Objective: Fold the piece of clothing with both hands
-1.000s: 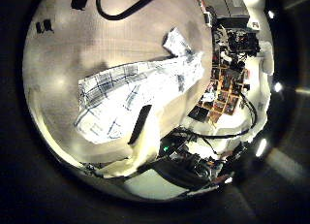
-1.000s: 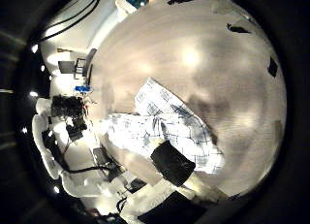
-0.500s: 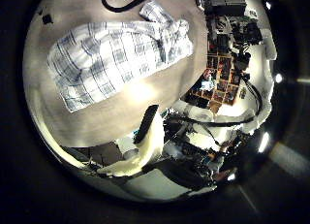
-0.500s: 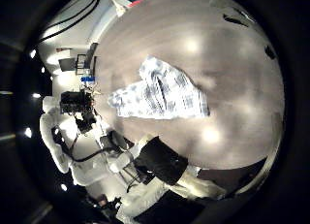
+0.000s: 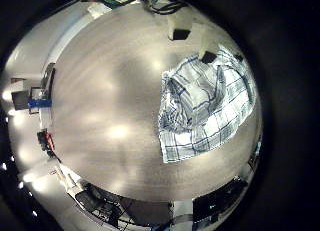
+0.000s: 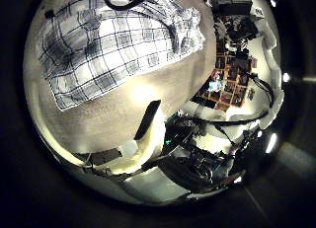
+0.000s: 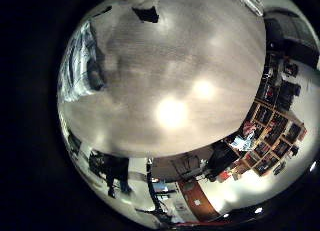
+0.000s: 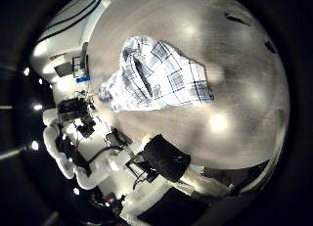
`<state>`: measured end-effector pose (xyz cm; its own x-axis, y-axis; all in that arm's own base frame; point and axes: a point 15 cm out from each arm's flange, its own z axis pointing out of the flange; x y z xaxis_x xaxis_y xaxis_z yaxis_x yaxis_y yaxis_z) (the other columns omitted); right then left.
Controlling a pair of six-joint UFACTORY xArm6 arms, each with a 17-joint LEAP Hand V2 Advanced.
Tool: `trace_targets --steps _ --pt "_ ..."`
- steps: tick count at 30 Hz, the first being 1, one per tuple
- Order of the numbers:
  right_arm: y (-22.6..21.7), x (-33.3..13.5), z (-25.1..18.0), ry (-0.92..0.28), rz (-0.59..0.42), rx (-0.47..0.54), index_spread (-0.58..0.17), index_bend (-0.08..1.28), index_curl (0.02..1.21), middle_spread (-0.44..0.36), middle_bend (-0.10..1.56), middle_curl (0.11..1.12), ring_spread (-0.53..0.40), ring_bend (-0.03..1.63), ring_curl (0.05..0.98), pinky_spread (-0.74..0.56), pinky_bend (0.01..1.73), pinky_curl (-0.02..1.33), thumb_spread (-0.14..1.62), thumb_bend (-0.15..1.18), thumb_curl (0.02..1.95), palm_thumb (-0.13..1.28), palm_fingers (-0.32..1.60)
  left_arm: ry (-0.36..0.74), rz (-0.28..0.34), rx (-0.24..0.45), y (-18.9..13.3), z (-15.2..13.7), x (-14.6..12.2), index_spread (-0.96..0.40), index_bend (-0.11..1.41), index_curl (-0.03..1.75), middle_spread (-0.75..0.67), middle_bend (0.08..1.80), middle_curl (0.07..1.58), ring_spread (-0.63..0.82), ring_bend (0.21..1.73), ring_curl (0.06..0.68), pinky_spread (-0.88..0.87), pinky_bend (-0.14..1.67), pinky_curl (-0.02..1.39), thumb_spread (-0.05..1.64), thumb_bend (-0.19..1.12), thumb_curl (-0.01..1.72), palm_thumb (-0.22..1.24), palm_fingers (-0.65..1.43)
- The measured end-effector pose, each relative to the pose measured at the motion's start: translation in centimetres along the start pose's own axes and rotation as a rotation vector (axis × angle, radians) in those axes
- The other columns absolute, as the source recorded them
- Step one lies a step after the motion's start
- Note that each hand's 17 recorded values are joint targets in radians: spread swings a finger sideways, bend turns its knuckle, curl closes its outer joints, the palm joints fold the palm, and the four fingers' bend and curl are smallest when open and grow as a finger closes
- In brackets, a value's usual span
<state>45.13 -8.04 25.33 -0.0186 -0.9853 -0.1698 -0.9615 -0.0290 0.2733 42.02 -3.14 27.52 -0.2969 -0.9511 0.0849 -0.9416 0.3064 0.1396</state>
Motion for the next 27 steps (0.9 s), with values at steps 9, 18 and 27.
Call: trace_targets --steps 9,18,27 --pt "-1.5 -3.3 4.5 0.007 -0.059 -0.104 -0.287 0.16 0.33 -0.056 0.45 0.40 -0.084 0.85 0.345 0.33 0.60 0.45 1.17 -0.02 0.31 0.35 0.25 -0.002 -0.005 -0.010 0.6 0.4 -0.5 -0.09 0.19 0.50 0.14 0.18 0.35 0.18 0.68 0.254 0.24 0.28 0.44 1.16 -0.02 0.28 0.20 0.23" --pt "-2.0 -4.2 8.2 0.021 -0.062 -0.191 -0.237 0.17 0.32 -0.053 0.47 0.41 -0.096 0.91 0.338 0.27 0.62 0.41 1.12 -0.02 0.32 0.37 0.39 0.000 -0.009 -0.012 0.8 0.4 -0.9 -0.10 0.20 0.49 0.13 0.18 0.34 0.19 0.67 0.247 0.24 0.27 0.43 1.16 -0.02 0.28 0.20 0.24" --pt "-2.0 -4.0 8.6 0.078 -0.088 -0.216 -0.359 0.42 0.46 -0.189 0.84 0.56 -0.225 1.08 0.415 -0.30 0.90 0.48 1.10 0.05 0.41 0.68 1.31 -0.001 -0.012 -0.014 0.8 0.5 -1.0 -0.11 0.21 0.49 0.13 0.18 0.33 0.18 0.66 0.235 0.24 0.26 0.42 1.16 -0.02 0.28 0.20 0.26"
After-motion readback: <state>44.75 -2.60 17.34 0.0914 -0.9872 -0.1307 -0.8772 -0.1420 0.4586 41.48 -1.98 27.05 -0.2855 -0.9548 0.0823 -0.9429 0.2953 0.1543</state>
